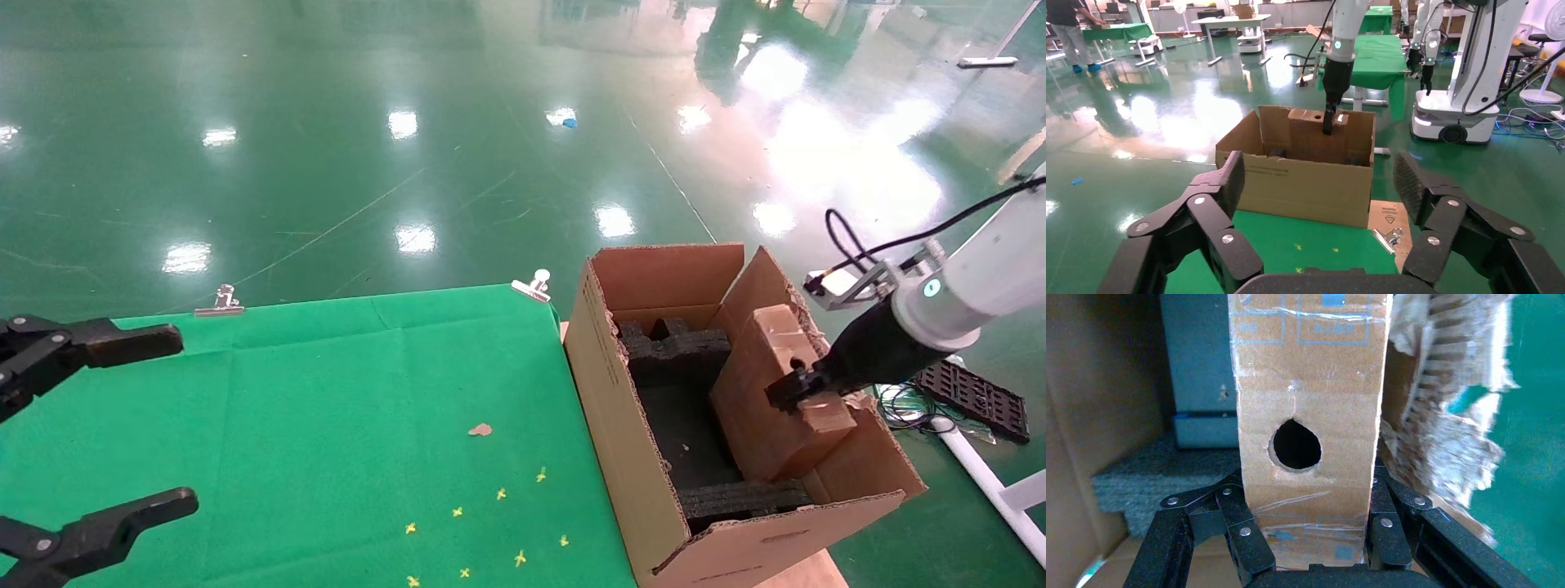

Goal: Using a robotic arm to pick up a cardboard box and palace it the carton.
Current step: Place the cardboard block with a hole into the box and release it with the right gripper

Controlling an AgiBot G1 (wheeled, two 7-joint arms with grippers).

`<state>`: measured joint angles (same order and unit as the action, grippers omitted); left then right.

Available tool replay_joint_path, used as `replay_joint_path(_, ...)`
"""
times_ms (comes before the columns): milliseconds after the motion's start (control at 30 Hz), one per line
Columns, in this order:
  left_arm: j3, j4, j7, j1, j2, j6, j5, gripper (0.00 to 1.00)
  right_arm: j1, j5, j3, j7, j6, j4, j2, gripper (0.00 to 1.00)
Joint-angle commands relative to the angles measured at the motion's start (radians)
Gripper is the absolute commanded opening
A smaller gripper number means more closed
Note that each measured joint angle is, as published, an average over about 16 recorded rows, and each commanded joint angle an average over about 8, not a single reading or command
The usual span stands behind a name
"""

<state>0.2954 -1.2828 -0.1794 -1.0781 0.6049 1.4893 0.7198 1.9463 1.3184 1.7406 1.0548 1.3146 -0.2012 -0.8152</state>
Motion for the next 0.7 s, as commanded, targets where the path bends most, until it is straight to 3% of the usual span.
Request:
replay_joint_path(33,0.0,0.0,0.0,0.0,0.0,0.0,0.0,1.0,-0.029,-0.012,-0.006,-0.012,-0.017,0.017,-0.008,0.0)
replay_joint_path(467,0.001,0.0,0.0,0.0,0.0,0.0,-0.001,1.0,-0.182,-0.056,-0.033,-0.067,-0.134,0.108,-0.073,0.0)
replay_joint_path(500,0.001,0.0,0.0,0.0,0.0,0.0,-0.001,1.0,-0.188,-0.058,-0.034,-0.072,-0.14,0.113,-0.077,0.06)
replay_joint_path(700,0.001,0.0,0.001,0.0,-0.001,-0.001,-0.001,1.0,-0.205,-0.058,-0.034,-0.089,-0.155,0.141,-0.096,0.81)
